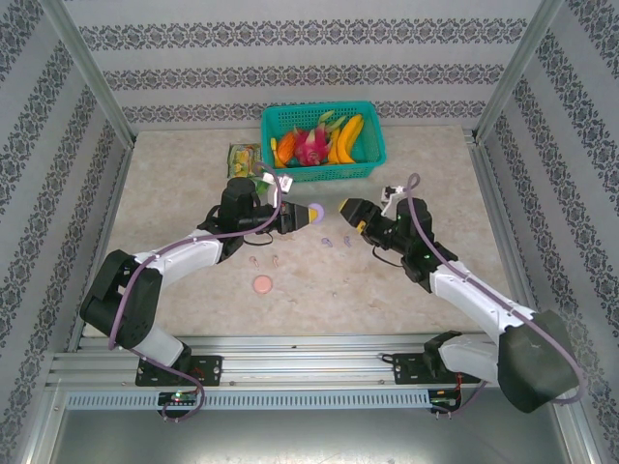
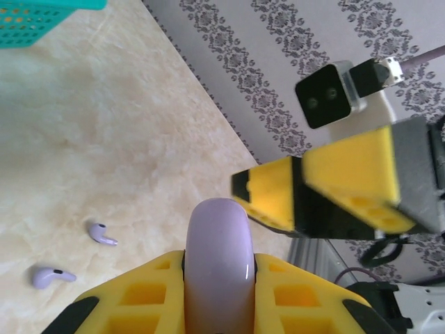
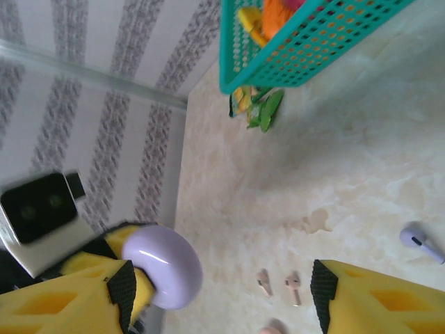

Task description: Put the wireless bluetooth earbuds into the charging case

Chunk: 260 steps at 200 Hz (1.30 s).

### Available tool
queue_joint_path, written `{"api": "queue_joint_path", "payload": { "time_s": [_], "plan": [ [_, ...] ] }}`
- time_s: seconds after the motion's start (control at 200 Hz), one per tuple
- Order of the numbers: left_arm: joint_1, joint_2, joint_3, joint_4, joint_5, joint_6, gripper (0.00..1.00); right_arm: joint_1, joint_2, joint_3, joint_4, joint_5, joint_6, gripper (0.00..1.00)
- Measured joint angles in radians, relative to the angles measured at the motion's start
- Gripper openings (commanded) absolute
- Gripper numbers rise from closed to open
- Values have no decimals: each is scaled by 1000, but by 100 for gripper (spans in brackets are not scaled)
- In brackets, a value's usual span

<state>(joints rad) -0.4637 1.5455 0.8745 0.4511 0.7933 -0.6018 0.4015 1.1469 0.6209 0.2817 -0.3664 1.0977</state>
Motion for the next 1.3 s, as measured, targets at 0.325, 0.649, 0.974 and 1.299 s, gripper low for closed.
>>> {"api": "queue_joint_path", "payload": {
  "time_s": [0.325, 0.649, 0.974, 1.299],
  "plan": [
    [-45, 0, 0, -53, -107, 61, 5, 121, 143, 121, -145, 155, 262, 74],
    [-68, 0, 0, -71, -137, 83, 5, 198, 274, 236, -132, 201, 347, 65],
    [-72, 0, 0, -77, -161, 93, 5, 212, 309, 245, -109, 220, 399, 44],
    [-72, 5, 0, -79, -184, 98, 22, 212, 330, 247, -89, 223, 418, 38]
  ]
}}
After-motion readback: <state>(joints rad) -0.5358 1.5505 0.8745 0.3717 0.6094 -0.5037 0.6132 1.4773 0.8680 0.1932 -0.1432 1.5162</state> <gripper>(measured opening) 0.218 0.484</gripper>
